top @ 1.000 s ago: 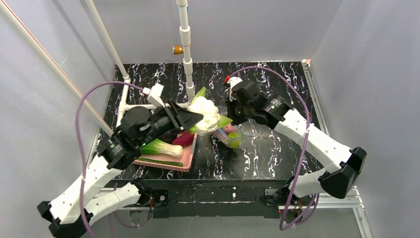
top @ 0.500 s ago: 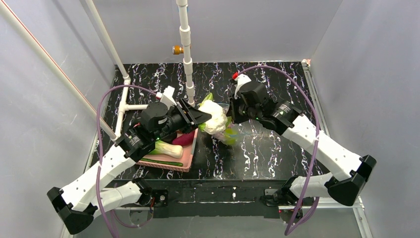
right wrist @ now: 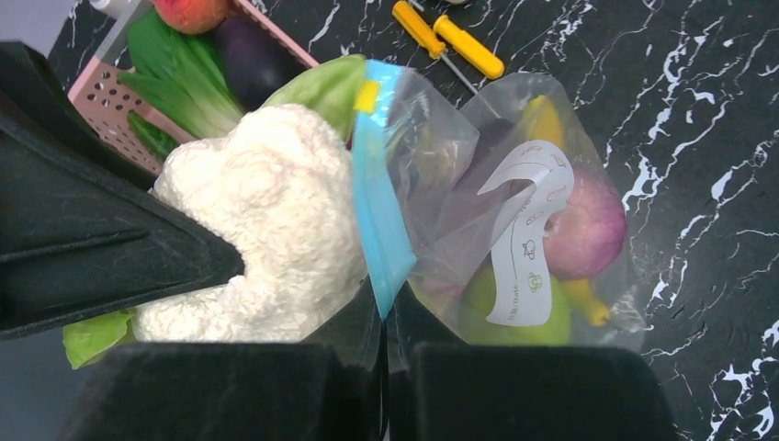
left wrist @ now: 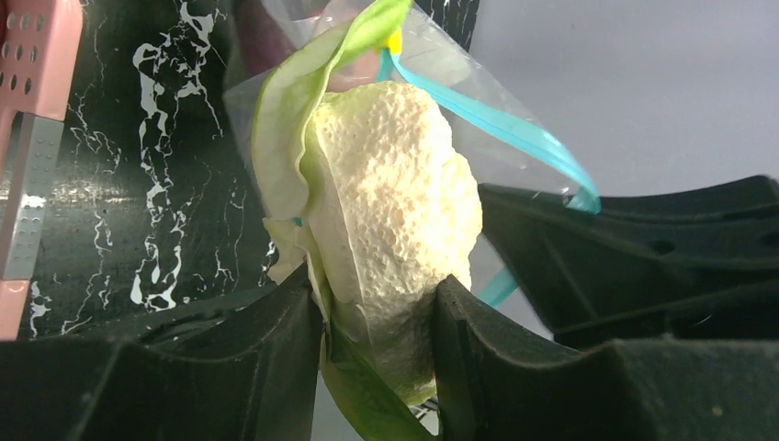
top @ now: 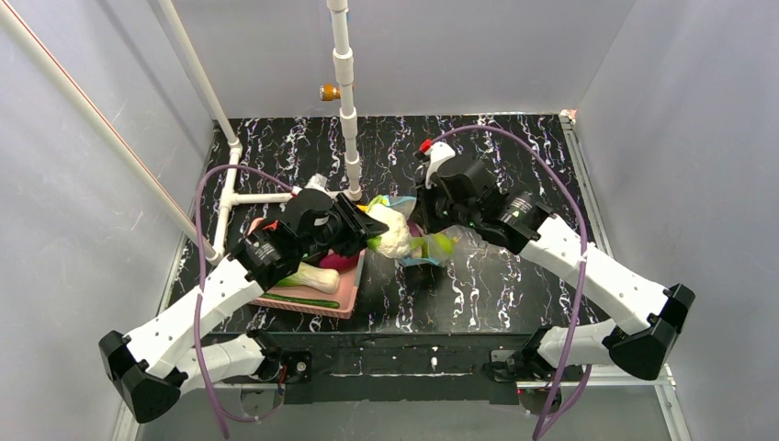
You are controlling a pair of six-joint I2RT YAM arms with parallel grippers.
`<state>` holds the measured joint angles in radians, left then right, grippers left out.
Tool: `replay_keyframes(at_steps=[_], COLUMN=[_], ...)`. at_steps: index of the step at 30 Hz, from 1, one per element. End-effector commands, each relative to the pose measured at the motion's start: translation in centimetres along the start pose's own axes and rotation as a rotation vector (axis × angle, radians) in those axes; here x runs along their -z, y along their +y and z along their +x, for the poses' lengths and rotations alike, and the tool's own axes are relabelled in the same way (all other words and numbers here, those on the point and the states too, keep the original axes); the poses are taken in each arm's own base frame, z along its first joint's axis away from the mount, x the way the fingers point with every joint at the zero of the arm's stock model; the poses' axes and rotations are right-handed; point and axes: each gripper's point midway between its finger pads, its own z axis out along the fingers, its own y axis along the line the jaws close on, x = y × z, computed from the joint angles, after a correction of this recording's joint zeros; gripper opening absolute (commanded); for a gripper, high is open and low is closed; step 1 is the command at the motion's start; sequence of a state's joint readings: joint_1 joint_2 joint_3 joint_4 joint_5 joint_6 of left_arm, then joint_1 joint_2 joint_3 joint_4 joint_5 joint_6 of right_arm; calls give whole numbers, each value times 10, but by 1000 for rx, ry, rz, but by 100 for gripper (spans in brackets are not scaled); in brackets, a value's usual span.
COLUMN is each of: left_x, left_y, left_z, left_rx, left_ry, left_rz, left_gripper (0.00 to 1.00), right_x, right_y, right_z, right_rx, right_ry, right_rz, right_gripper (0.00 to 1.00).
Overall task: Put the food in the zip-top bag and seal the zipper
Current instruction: Place the fake vegetable in the zipper food storage bag.
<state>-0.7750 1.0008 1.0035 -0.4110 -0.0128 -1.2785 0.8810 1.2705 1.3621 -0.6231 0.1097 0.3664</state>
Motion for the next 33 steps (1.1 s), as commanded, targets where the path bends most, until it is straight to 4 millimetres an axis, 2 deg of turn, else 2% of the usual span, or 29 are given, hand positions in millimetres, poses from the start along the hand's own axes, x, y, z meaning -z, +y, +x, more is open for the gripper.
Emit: replay_keyframes(at_steps=[1,3,7,13,15,19,21,24,26,28,30,33], left_x=[4,4,5,3,5,-5,-9,-5,2,9,13,9], left_y=[-22,-32,-45,-31,-38,-62,-65,-62,-58,-66,-67,-63], left_z=[-2,0,5,-3,-5,4,7,3,-1,-5,-7,-2], left_rx=[28,-23,-123,-177,-248,-329,-362,-312,-202,-124,-42,56], left_ry=[3,11,13,-112,-179,-175,-175,-208,-247,-276,-278,-245], left_rz=[5,23,64,-34,-72,-40,-24,16,63,159,164,124], left_gripper=[0,0,0,0,0,0,0,0,0,0,0,0], right_x=[-6,-8,-8,-1,-2,2,7,14,13,12,10,8], right_y=[21,27,26,34,40,54,62,68,66,65,62,67], right_z=[-12,-10,-13,-24,-25,-26,-26,-22,-13,-11,-5,0], right_rx=[69,77,55,27,15,-21,-33,-44,-40,-16,2,15], right_ry=[-51,-36,-20,-32,-26,-6,1,13,20,-3,-4,-4], right_rz=[-57,-67,-39,-61,-89,-151,-196,-239,-244,-258,-256,-284], right_gripper=[1,1,1,1,1,1,1,1,1,1,1,1])
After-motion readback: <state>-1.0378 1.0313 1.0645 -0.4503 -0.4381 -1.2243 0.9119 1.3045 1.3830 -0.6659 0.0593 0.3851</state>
